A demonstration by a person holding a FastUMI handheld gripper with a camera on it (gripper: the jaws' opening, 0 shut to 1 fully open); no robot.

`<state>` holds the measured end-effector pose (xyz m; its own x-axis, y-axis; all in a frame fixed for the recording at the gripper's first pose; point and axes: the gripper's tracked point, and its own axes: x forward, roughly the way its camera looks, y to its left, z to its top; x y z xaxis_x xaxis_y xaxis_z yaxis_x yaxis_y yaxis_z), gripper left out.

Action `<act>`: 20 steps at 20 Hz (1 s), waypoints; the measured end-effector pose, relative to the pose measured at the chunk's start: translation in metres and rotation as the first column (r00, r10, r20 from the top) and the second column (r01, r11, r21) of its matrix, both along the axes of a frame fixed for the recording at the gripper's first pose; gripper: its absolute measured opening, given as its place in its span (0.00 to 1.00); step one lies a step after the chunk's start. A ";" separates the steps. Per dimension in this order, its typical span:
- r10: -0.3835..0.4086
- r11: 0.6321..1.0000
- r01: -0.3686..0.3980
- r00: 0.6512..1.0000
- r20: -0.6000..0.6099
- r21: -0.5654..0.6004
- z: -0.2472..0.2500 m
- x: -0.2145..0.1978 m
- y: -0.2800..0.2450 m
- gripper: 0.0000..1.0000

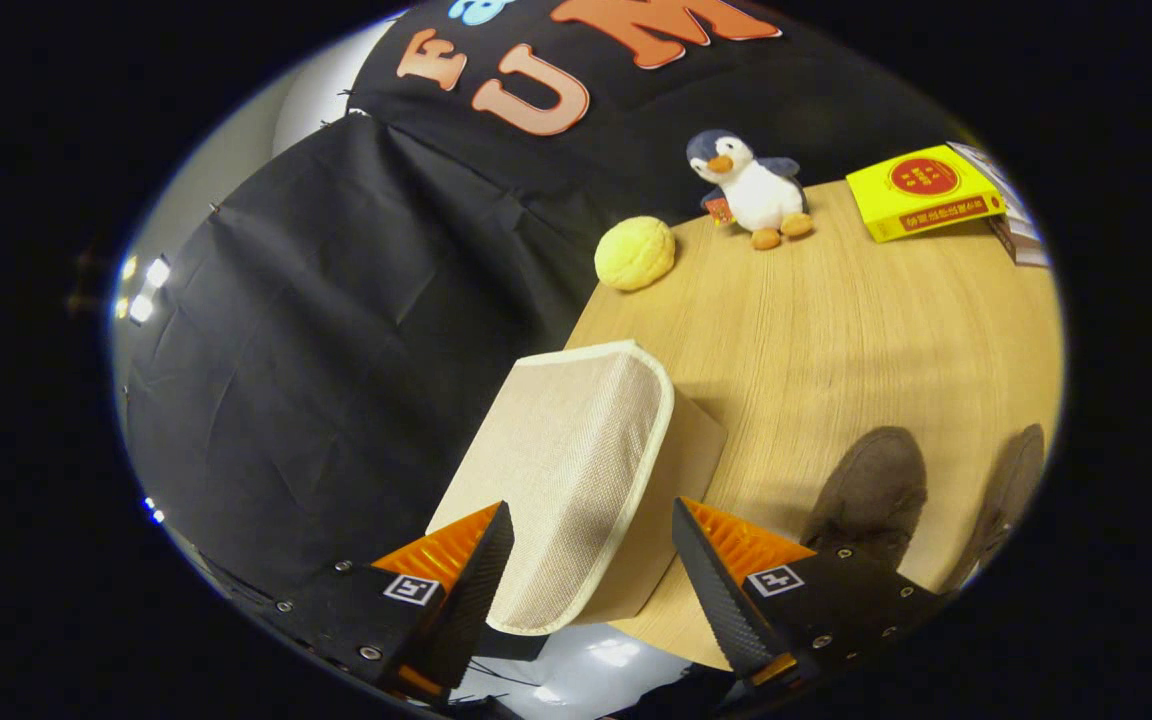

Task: Open the storage box then place both shoes into the box .Put the left shoe in first, then the right shoe, with the right side of both shoes facing outward in a uniform manner.

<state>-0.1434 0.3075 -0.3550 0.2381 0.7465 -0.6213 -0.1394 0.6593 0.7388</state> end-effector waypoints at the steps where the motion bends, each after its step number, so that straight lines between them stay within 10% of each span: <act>1: -0.005 1.000 0.005 1.000 -0.025 0.018 -0.004 0.000 0.006 0.96; 11: -0.049 0.986 0.078 0.981 -0.188 0.150 -0.018 0.001 0.037 0.94; 20: -0.090 0.969 0.117 0.988 -0.129 0.218 0.052 0.028 0.028 0.57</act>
